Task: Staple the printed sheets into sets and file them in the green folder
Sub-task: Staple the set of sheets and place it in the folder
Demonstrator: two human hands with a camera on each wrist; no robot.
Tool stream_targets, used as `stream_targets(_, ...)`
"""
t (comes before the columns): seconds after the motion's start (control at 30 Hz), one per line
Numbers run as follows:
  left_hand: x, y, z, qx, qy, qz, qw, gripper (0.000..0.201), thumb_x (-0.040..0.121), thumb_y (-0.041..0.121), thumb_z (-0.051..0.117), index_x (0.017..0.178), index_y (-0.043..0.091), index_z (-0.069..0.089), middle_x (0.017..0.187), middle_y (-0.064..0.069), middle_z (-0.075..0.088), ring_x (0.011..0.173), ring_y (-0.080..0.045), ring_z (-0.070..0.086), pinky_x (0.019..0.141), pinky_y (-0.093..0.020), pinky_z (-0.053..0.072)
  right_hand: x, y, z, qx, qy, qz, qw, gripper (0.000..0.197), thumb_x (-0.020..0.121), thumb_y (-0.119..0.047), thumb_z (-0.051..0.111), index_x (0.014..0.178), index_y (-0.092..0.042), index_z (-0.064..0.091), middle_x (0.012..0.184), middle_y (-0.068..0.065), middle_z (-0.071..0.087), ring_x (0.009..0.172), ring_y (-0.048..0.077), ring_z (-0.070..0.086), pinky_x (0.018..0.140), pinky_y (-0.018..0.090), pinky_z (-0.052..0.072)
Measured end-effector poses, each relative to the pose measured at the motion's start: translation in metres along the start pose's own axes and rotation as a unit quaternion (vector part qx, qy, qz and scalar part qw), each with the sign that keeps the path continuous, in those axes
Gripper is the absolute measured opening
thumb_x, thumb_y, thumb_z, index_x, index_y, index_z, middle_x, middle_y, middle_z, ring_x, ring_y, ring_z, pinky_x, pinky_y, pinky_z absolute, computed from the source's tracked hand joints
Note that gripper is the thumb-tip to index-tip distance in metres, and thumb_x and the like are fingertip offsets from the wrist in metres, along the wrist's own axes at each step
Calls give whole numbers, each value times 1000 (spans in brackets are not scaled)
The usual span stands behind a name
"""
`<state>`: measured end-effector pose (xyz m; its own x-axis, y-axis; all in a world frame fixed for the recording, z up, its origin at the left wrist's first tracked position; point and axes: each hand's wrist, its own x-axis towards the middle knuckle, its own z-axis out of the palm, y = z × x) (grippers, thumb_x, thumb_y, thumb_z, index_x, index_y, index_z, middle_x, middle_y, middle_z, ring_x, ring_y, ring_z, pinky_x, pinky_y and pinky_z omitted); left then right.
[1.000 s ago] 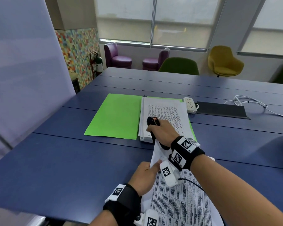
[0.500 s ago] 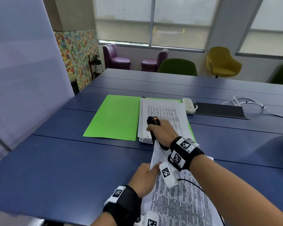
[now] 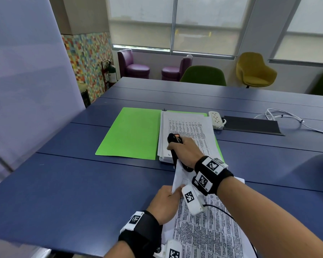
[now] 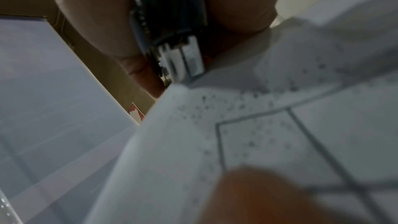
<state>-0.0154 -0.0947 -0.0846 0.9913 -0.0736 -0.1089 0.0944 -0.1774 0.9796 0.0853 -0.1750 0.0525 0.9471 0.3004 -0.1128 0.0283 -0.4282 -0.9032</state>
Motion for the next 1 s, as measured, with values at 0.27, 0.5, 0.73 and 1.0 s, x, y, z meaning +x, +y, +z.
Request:
stream_targets(0.27, 0, 0, 0, -3, 0, 2, 1000, 57, 79, 82, 42, 84, 28, 57, 82, 0, 54, 77, -12, 47, 72, -33, 38, -1, -3, 3, -16, 1, -14, 1000, 15, 84, -22, 65, 76, -14, 55, 67, 2, 52, 59, 19, 47, 59, 28, 39)
stream_targets(0.5, -2, 5, -1, 4, 11, 7, 1000, 70, 80, 81, 41, 76, 13, 59, 74, -2, 49, 69, -14, 40, 65, -32, 33, 0, -2, 3, -13, 9, -20, 1000, 20, 84, -20, 66, 71, -16, 51, 62, 0, 47, 53, 16, 42, 54, 26, 35)
stream_targets(0.73, -6, 8, -2, 30, 9, 3, 1000, 85, 74, 87, 39, 78, 5, 59, 76, -2, 51, 72, -12, 44, 68, -32, 35, -6, 2, 7, 27, 33, -62, 997, 36, 85, -11, 60, 60, -19, 34, 54, -5, 33, 43, 10, 28, 48, 25, 27)
stream_targets(1.0, -26, 42, -3, 19, 37, 18, 999, 52, 99, 43, 47, 57, 22, 26, 49, 12, 21, 43, -7, 18, 49, -27, 17, -3, 10, -38, 101, 84, -22, 991, 8, 89, -10, 60, 88, -14, 53, 69, 14, 62, 57, 28, 62, 51, 33, 52)
